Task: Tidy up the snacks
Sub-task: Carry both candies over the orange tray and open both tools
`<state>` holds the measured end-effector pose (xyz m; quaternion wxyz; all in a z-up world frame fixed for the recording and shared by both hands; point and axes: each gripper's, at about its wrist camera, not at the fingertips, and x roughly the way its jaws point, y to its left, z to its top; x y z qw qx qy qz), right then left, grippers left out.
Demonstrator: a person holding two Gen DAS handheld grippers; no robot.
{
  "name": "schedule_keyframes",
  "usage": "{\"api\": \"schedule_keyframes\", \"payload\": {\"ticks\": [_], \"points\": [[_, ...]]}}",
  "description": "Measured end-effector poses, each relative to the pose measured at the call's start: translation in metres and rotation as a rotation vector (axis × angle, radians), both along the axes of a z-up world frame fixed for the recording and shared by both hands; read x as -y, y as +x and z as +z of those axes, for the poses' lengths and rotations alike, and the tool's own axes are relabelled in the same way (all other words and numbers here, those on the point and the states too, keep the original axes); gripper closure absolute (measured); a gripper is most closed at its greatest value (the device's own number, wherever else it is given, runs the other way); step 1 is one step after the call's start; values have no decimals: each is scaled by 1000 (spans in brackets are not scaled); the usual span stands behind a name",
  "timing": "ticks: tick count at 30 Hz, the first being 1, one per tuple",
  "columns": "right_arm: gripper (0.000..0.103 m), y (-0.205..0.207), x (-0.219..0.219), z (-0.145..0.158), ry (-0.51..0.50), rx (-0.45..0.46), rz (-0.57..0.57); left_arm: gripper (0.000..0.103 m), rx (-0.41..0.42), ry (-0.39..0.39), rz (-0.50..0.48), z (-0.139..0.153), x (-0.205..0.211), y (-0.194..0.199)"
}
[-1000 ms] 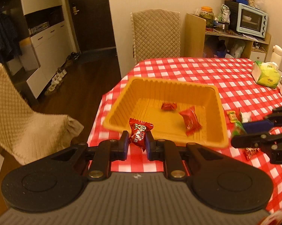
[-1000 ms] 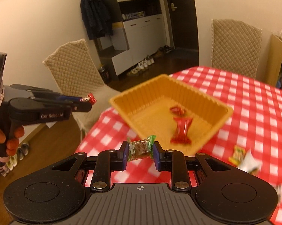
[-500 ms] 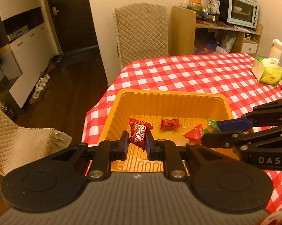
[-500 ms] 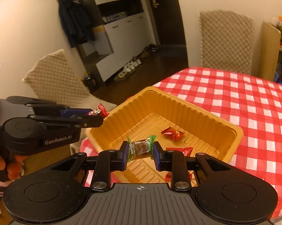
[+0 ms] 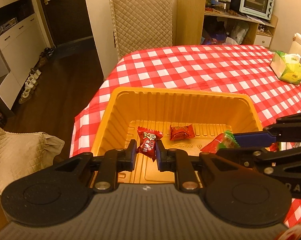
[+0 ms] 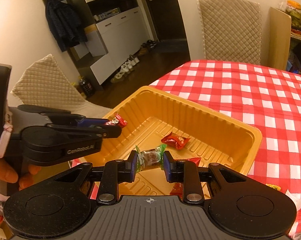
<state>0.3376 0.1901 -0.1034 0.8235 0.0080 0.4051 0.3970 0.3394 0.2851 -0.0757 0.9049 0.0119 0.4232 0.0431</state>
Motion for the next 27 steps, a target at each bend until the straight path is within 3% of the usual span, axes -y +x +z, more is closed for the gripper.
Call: {"api": "schedule_keyframes", "payload": {"ticks": [7, 27], "points": [[75, 1, 1, -2, -1, -5, -10, 84, -18, -18, 1, -8, -4, 2], [75, 4, -20, -7, -12, 27, -10, 74, -5, -30, 8, 5, -19, -15]]}}
